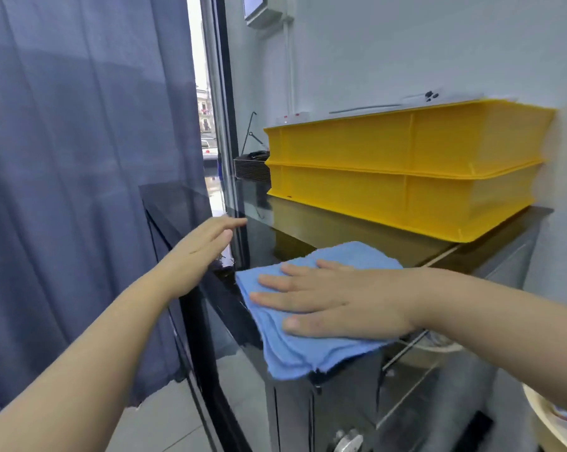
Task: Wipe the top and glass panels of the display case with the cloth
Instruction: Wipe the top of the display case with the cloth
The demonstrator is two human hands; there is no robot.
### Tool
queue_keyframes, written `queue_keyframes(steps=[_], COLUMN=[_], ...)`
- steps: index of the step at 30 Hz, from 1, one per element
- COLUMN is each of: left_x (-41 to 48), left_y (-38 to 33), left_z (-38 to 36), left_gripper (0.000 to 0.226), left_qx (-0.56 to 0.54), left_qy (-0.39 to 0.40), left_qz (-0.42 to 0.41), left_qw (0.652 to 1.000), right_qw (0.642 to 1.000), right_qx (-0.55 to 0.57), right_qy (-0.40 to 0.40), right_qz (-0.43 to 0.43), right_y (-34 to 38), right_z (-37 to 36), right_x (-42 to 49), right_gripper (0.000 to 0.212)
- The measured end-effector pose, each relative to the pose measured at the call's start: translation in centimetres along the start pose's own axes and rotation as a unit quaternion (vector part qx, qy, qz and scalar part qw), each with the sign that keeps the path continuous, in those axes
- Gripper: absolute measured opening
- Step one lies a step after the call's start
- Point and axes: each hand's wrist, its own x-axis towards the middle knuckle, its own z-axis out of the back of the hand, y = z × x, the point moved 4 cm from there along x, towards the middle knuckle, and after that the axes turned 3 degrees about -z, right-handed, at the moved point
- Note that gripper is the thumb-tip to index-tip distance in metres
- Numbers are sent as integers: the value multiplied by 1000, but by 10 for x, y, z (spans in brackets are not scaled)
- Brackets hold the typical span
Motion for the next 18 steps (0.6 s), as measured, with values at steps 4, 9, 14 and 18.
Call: queue_keyframes(steps=[4,9,14,18], left_x=[14,19,22,26], left_y=[3,7,9,-20], left_z=[-18,-20,-16,-15], left_gripper=[42,45,44,51], left_qx=[78,167,146,58], left_qy=[14,56,46,20], left_qz=[-49,-44,-50,-15], left_qw=[996,983,987,998], right_qw=[995,995,999,994], right_qx=[85,41,26,52], right_qy=[16,41,-1,14], right_qz=[46,-83,-29,-97], right_y=[-17,-47,1,-59], right_z=[2,10,1,6], right_x=[-44,-23,-15,-51], right_gripper=[52,54,55,61])
